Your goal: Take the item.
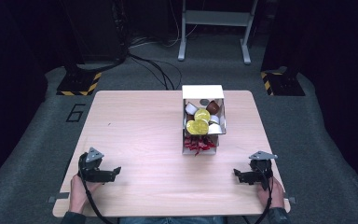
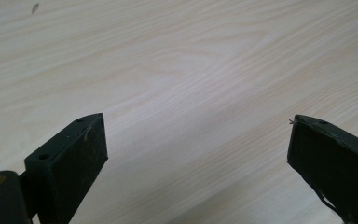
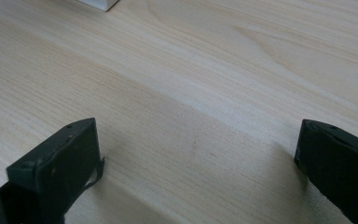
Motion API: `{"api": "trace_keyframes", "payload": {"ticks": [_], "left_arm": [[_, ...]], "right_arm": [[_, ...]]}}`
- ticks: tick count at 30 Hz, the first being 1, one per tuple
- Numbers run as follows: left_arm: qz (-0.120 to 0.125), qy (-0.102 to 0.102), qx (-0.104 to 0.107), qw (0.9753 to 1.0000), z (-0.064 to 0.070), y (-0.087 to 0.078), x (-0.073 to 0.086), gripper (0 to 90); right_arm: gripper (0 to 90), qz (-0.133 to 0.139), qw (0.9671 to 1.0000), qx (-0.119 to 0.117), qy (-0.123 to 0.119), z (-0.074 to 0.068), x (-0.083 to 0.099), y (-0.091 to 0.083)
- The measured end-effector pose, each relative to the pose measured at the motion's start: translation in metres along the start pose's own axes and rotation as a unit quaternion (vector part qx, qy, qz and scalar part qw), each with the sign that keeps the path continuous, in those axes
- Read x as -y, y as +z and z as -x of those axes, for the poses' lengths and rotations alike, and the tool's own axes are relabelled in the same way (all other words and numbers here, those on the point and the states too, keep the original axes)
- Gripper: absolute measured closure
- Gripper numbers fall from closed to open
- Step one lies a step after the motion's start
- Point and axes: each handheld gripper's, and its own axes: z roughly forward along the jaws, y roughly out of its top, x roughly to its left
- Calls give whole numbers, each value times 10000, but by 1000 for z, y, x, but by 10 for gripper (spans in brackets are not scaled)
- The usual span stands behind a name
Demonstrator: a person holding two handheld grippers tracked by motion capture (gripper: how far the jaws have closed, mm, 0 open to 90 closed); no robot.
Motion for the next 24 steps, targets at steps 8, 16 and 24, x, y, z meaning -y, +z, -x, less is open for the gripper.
{"api": "trace_keyframes", "payload": {"ticks": [8,16,24], "left_arm": [[98,123,77,9998,11,-3,-22,45],[150,452,181,9987,24,-10,-52,51],[346,684,426,9961,35,-16,-75,56]], "right_arm": [[0,14,10000,15,-9,0,0,0],[0,10,10000,5,-17,0,0,1],[0,-13,10000,-39,-48,1,-1,0]]}}
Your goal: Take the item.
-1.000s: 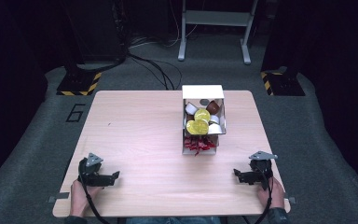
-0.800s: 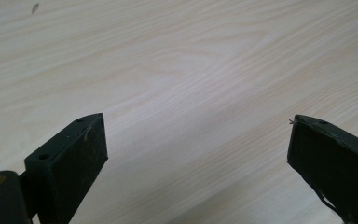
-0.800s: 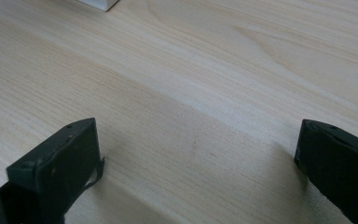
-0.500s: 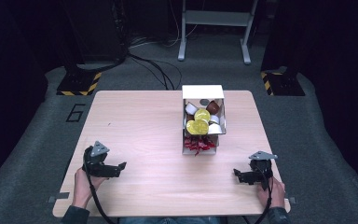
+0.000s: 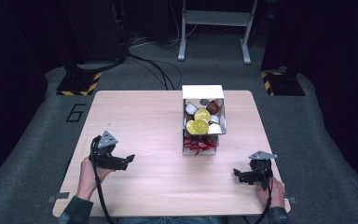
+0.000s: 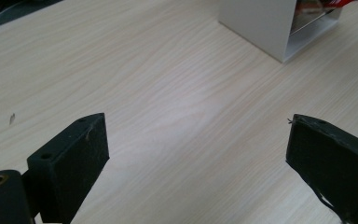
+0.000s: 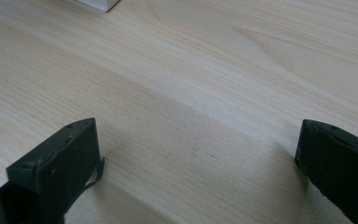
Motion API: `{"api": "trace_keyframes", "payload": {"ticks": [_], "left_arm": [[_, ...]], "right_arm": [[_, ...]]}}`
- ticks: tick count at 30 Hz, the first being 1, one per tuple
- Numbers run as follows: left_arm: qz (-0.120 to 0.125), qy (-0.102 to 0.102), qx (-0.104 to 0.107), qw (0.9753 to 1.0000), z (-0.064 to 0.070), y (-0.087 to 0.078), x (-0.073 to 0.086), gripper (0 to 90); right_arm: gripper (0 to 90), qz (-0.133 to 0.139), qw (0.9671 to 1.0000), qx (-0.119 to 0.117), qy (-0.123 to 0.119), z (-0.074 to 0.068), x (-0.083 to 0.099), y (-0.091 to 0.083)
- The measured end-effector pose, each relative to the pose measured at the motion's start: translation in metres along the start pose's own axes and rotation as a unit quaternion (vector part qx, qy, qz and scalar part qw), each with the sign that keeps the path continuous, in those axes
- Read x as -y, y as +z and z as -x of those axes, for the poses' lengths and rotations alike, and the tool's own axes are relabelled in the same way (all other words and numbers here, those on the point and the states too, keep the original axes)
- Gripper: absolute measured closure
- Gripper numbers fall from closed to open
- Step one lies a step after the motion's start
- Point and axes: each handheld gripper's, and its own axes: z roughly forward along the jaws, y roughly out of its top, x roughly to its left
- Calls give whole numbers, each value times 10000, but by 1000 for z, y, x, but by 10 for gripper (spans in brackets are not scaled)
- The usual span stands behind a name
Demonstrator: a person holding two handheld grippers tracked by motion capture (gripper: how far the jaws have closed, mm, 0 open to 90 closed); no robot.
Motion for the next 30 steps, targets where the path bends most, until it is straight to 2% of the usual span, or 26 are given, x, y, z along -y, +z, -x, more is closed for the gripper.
{"api": "trace_keyframes", "payload": {"ticks": [2,5,18,22,24,26,30], "left_arm": [[18,66,93,9999,3,0,-10,61],[-20,143,132,9998,5,0,-16,67],[167,374,293,9987,17,0,-51,80],[246,501,336,9979,24,-1,-68,89],[296,540,323,9976,25,-1,-71,91],[344,595,401,9968,28,0,-81,91],[422,662,466,9958,32,0,-91,92]], "right_arm": [[0,-11,10000,-1,-9,0,0,0],[0,-5,10000,-7,-20,0,0,1],[0,-20,10000,-28,-23,1,-1,1],[0,-22,10000,-29,-23,1,-1,1],[0,-21,10000,-29,-22,1,-1,1],[0,-21,10000,-28,-24,1,-1,1],[0,-20,10000,-28,-23,1,-1,1]]}}
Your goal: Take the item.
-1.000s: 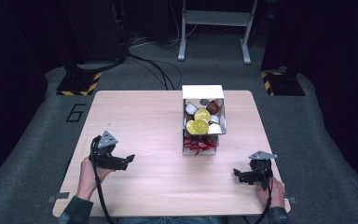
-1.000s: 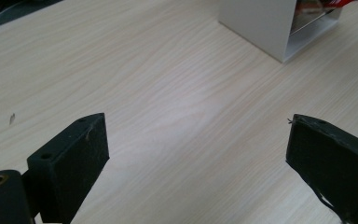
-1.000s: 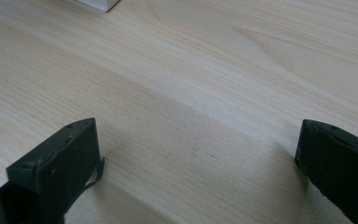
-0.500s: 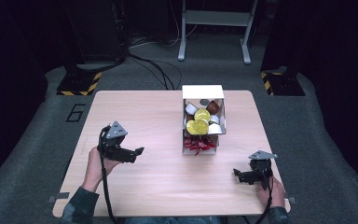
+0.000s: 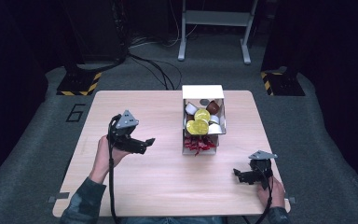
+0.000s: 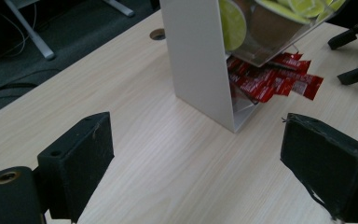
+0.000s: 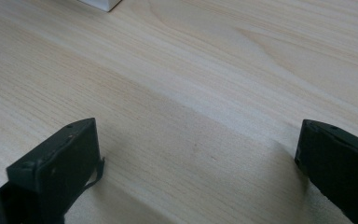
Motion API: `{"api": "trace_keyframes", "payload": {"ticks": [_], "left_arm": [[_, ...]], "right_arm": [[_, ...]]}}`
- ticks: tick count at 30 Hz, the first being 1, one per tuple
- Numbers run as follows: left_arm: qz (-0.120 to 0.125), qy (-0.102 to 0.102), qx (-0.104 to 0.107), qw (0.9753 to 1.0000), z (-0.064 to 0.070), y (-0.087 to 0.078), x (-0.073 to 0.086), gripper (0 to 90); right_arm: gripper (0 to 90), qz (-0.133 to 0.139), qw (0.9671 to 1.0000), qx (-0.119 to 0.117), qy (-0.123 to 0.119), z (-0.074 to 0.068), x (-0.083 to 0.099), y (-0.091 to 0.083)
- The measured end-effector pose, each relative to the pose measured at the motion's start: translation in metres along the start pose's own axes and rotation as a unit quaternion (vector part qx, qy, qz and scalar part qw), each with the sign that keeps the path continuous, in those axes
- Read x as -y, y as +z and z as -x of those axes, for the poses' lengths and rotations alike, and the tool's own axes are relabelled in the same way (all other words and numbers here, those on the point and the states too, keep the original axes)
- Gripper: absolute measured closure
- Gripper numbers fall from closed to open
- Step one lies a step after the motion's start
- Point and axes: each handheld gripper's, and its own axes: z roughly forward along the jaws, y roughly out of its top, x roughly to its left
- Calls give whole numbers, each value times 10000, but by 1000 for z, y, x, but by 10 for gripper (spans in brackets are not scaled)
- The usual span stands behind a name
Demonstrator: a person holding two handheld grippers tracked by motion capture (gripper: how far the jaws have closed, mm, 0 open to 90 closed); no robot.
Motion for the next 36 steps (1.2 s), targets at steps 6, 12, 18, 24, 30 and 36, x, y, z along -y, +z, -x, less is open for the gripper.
{"api": "trace_keyframes", "payload": {"ticks": [6,12,18,24,30,36], "left_arm": [[119,153,104,9998,6,2,-21,95],[176,329,192,9991,10,6,-42,101],[214,479,276,9982,16,13,-63,98],[168,785,397,9960,29,26,-83,98],[157,911,489,9945,36,37,-94,100],[96,1049,620,9925,45,50,-104,90]], "right_arm": [[0,-1,10000,-1,-1,0,0,0],[0,-1,10000,-1,1,0,0,0],[0,0,10000,-1,-2,0,0,0],[0,0,10000,0,1,0,0,0],[0,0,10000,-1,-2,0,0,0],[0,-1,10000,-1,-1,0,0,0]]}}
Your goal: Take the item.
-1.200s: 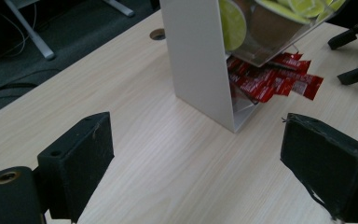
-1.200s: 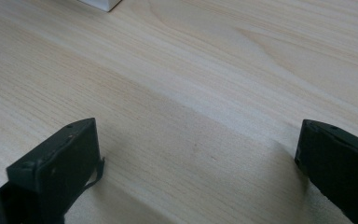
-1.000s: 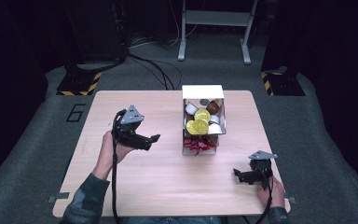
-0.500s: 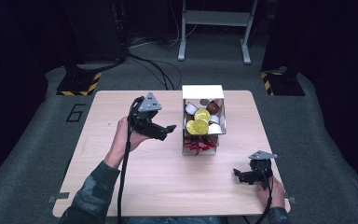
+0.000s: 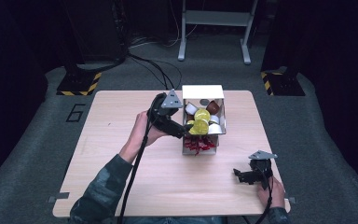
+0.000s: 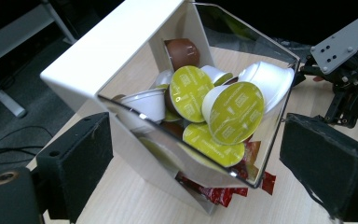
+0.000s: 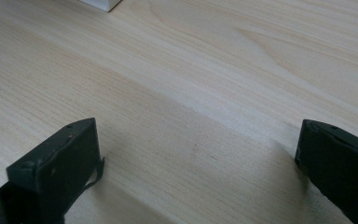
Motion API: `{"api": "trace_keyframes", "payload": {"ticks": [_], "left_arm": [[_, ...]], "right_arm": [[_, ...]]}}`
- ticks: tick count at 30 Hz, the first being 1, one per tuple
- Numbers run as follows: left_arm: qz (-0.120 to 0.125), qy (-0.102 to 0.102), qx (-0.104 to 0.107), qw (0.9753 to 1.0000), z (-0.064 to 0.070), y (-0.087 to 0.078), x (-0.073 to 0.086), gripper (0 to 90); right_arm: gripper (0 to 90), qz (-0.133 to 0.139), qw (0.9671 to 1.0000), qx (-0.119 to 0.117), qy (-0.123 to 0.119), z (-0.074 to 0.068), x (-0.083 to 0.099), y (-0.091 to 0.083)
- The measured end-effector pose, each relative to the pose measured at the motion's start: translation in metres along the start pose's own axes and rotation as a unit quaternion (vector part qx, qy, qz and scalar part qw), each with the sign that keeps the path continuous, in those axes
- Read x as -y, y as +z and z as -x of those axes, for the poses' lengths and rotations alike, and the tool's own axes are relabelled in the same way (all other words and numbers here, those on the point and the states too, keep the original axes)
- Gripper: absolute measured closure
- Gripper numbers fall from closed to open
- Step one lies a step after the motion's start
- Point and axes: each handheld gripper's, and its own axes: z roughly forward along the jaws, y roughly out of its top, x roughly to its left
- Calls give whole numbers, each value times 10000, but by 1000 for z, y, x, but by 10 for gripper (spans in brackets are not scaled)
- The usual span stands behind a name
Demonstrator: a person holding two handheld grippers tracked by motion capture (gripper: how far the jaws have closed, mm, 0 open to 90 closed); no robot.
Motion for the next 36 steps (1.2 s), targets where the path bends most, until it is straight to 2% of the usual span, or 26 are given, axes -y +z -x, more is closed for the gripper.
{"api": "trace_keyframes", "payload": {"ticks": [7,12,16,18,23,24,28,31,36], "left_arm": [[-39,137,110,9998,7,14,-6,120],[-162,348,169,9991,12,27,-12,154],[-163,386,166,9990,14,32,-14,224],[-254,489,212,9983,15,37,-16,250],[-367,546,277,9974,17,45,-18,289],[-403,579,277,9971,18,48,-18,320],[-552,533,242,9968,19,55,-18,362],[-681,620,210,9955,21,59,-17,386],[-836,623,199,9943,23,64,-17,422]], "right_arm": [[0,2,10000,1,1,0,0,0],[0,1,10000,0,-2,0,0,0],[0,2,10000,2,-1,0,0,0],[0,2,10000,1,-1,0,0,0],[0,1,10000,1,0,0,0,0],[0,1,10000,2,1,0,0,0],[0,2,10000,2,0,0,0,0],[0,1,10000,1,0,0,0,0],[0,2,10000,3,-1,0,0,0]]}}
